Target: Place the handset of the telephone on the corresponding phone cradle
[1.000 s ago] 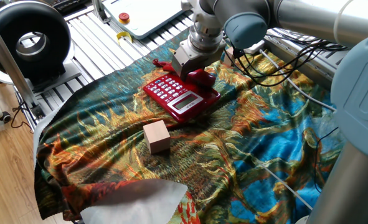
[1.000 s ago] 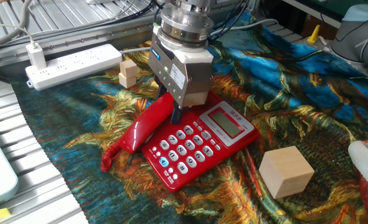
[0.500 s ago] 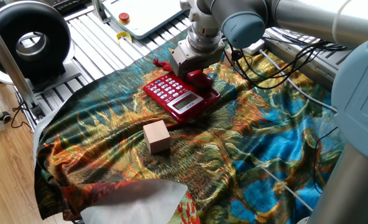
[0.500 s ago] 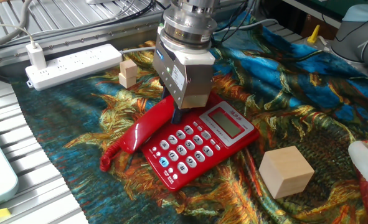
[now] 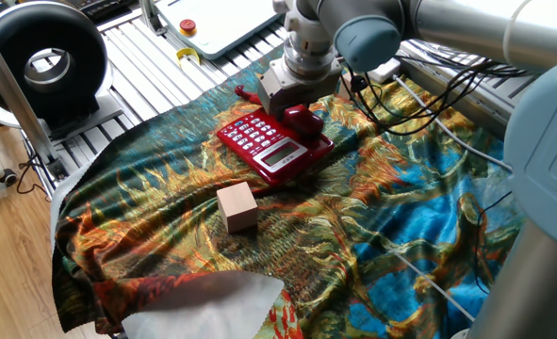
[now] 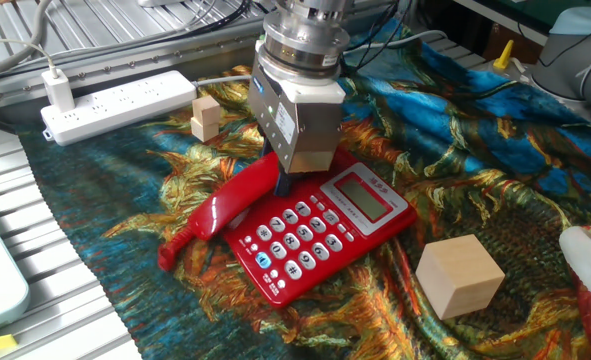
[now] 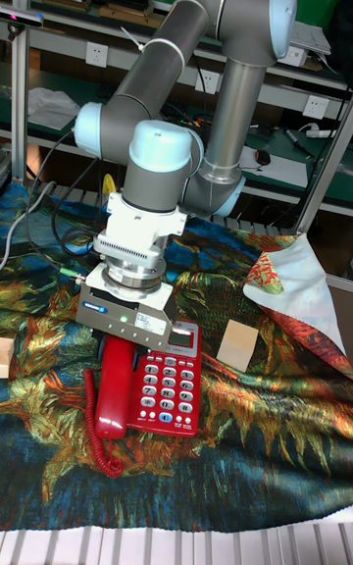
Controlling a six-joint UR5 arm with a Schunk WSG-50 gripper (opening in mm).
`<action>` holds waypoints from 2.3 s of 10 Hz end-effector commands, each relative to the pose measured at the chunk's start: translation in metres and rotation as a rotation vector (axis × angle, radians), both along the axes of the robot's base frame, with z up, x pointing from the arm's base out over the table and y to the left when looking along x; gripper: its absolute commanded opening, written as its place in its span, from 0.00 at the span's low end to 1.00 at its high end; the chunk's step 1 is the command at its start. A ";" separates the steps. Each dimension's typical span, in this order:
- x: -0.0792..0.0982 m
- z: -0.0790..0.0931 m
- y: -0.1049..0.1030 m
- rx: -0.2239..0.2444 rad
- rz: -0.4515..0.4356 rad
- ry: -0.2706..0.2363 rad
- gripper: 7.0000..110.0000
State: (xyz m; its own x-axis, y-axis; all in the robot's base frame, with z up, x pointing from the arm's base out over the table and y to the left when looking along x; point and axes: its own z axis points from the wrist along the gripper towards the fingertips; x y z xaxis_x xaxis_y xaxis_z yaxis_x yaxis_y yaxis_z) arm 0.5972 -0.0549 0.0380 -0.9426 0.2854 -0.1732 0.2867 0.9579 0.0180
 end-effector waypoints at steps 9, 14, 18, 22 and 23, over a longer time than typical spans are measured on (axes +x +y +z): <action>-0.010 0.007 0.023 0.031 -0.126 -0.030 0.00; -0.017 0.008 0.017 0.061 -0.082 -0.050 0.00; -0.016 0.007 0.018 0.062 -0.071 -0.054 0.00; -0.017 0.002 0.016 0.045 -0.069 -0.053 0.00; -0.020 0.001 0.014 0.032 -0.068 -0.047 0.00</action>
State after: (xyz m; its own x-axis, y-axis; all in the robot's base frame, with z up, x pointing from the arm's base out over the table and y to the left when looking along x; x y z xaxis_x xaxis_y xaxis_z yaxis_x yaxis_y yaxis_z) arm 0.5788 -0.0393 0.0403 -0.9135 0.3509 -0.2057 0.3444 0.9364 0.0681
